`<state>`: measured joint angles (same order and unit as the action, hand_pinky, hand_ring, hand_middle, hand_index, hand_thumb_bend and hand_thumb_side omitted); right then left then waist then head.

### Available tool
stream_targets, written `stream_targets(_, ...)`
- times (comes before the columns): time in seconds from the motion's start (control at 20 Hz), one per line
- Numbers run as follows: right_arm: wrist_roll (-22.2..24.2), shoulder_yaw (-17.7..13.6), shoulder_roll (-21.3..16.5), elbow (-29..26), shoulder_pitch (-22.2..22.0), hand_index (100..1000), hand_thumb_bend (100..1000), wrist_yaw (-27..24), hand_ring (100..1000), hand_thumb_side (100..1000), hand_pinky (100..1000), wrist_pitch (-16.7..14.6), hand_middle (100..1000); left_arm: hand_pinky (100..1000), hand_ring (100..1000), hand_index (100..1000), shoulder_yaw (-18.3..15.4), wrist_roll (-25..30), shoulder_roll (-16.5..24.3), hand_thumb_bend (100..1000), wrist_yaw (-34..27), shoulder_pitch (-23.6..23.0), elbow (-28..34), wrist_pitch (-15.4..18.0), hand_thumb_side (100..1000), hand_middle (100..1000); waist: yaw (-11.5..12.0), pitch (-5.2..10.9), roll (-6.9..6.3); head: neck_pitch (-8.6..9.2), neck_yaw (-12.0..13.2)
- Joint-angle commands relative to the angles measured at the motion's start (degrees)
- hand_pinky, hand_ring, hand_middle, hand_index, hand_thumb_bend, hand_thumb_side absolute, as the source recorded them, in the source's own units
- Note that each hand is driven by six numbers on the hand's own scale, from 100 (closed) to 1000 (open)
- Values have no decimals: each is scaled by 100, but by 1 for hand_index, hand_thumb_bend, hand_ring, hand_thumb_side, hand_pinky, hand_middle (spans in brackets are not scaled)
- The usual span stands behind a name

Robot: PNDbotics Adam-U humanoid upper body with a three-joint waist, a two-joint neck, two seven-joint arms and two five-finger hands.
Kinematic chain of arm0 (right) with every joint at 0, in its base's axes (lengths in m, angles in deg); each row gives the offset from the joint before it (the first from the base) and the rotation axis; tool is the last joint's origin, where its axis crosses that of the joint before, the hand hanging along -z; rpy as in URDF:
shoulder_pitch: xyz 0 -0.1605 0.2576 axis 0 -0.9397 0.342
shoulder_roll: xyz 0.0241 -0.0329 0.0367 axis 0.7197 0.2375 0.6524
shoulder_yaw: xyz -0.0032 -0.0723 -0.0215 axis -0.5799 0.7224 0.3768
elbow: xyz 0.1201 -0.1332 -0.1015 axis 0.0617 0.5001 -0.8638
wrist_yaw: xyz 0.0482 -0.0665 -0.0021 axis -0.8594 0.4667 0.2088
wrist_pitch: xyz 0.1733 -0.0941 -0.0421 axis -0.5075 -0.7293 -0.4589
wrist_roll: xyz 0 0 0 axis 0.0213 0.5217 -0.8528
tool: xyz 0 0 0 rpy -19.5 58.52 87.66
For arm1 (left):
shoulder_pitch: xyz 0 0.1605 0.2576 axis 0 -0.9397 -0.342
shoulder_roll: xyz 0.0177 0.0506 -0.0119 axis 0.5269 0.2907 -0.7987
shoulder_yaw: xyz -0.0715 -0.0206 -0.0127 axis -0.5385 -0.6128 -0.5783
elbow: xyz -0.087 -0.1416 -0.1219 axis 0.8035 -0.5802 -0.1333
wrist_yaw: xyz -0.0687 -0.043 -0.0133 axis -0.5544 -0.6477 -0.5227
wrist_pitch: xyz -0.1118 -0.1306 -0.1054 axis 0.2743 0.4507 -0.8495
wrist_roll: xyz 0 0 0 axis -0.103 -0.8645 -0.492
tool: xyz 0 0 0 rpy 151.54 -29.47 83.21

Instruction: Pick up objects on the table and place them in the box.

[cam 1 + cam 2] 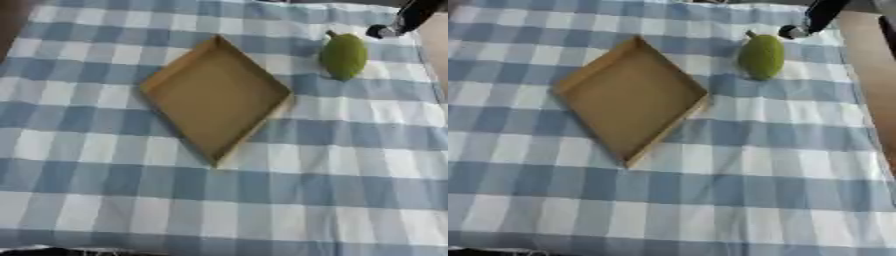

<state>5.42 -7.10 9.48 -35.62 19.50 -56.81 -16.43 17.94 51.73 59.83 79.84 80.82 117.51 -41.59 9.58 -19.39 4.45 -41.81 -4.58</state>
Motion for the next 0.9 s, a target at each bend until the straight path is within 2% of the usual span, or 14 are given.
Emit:
stream_targets(0.05,271,19,-94,-66,120,989,302,74,994,100,968,-223,953,717,613,814,-1,32,164,100,-23,73,96,4,600,621,8,156,-10,-34,-5)
stream_targets(0.4,441,84,-13,260,35,1000,359,369,993,100,968,-362,956,717,613,813,4,50,159,100,-40,86,96,3,600,621,44,151,4,-34,-12)
stream_targets(0.9,254,56,102,711,-101,1000,371,640,996,100,969,-373,954,717,612,813,12,72,143,100,-60,106,96,0,602,619,55,139,-3,-32,-7)
